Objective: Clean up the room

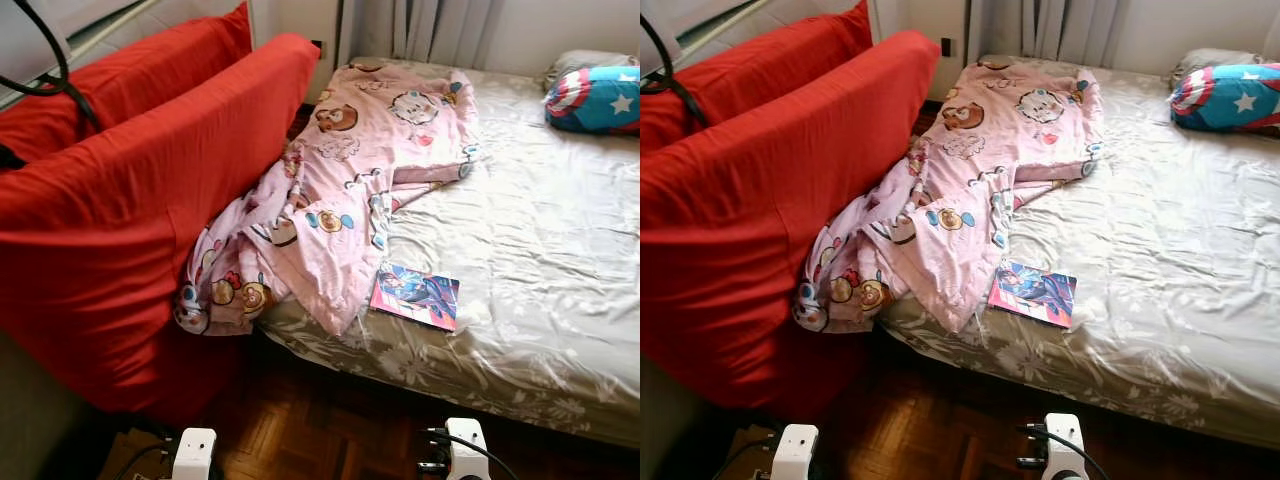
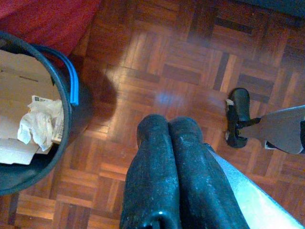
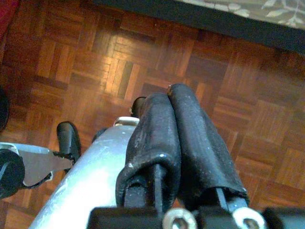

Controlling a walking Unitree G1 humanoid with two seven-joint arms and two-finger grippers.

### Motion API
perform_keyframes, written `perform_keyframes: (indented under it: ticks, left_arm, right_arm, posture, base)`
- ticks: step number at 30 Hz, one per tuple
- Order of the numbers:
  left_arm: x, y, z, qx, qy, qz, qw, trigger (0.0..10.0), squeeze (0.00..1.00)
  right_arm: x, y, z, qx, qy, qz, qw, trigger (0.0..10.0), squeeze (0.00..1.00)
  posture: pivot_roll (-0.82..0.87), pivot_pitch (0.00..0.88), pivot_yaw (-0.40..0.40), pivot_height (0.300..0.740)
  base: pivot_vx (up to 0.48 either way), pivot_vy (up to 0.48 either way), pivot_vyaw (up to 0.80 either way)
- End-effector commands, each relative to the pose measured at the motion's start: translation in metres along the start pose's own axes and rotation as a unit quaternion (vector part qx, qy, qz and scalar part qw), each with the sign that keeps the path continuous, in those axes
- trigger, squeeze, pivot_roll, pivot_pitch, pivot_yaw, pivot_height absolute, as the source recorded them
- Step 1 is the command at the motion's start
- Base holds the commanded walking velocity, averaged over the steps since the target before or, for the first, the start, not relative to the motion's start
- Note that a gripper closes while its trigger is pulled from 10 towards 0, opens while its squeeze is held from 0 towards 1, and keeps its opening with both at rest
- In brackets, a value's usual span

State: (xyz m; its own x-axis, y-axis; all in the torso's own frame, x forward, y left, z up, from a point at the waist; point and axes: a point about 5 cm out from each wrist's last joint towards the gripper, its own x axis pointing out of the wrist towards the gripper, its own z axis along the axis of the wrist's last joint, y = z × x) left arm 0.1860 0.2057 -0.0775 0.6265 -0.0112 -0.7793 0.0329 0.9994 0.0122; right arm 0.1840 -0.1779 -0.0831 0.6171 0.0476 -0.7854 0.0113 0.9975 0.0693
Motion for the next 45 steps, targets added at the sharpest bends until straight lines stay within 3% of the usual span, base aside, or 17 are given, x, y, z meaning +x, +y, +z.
perform_keyframes:
  ticks: [1,12,27,31,34,35,36,45]
  left_arm:
    - [-0.002,0.002,-0.009,-0.007,0.014,0.004,1.000,10.0,0.00]
    - [-0.002,0.003,-0.009,-0.008,0.014,0.006,1.000,10.0,0.00]
    - [0.002,-0.001,0.007,-0.011,-0.013,0.003,1.000,10.0,0.00]
    - [0.003,-0.001,0.044,-0.027,-0.124,0.004,0.992,10.0,0.00]
    - [0.000,0.001,0.066,-0.024,-0.189,0.005,0.982,10.0,0.00]
    - [0.000,0.001,0.066,-0.024,-0.189,0.005,0.982,10.0,0.00]
    - [-0.004,0.003,0.079,-0.014,-0.232,0.005,0.973,10.0,0.00]
    - [-0.018,0.007,0.092,-0.020,-0.322,0.006,0.946,10.0,0.00]
  right_arm:
    - [-0.001,0.000,-0.007,0.001,0.012,0.000,1.000,10.0,0.00]
    - [-0.001,-0.001,-0.005,0.002,0.009,0.000,1.000,10.0,0.00]
    - [0.002,0.000,0.008,0.012,-0.010,-0.011,1.000,10.0,0.00]
    - [0.004,-0.005,0.044,0.039,-0.098,-0.007,0.994,10.0,0.00]
    - [0.003,-0.008,0.061,0.037,-0.144,0.001,0.989,10.0,0.00]
    - [0.003,-0.008,0.061,0.037,-0.144,0.001,0.989,10.0,0.00]
    - [0.001,-0.010,0.073,0.039,-0.176,0.005,0.984,10.0,0.00]
    - [-0.009,-0.009,0.101,0.019,-0.280,0.017,0.960,10.0,0.00]
  posture:
    - [-0.01,0.181,-0.031,0.740]
    - [-0.01,0.175,-0.036,0.740]
    - [-0.01,0.172,-0.040,0.740]
    - [-0.01,0.191,-0.040,0.740]
    - [-0.02,0.200,-0.039,0.740]
    - [-0.02,0.200,-0.039,0.740]
    - [-0.01,0.204,-0.040,0.740]
    - [-0.01,0.209,-0.041,0.740]
  base:
    - [0.000,0.000,0.00]
    - [0.000,0.000,0.00]
    - [0.000,0.000,0.00]
    - [0.000,0.000,0.00]
    - [0.000,0.000,0.00]
    - [0.000,0.000,0.00]
    - [0.000,0.000,0.00]
    - [0.000,0.000,0.00]
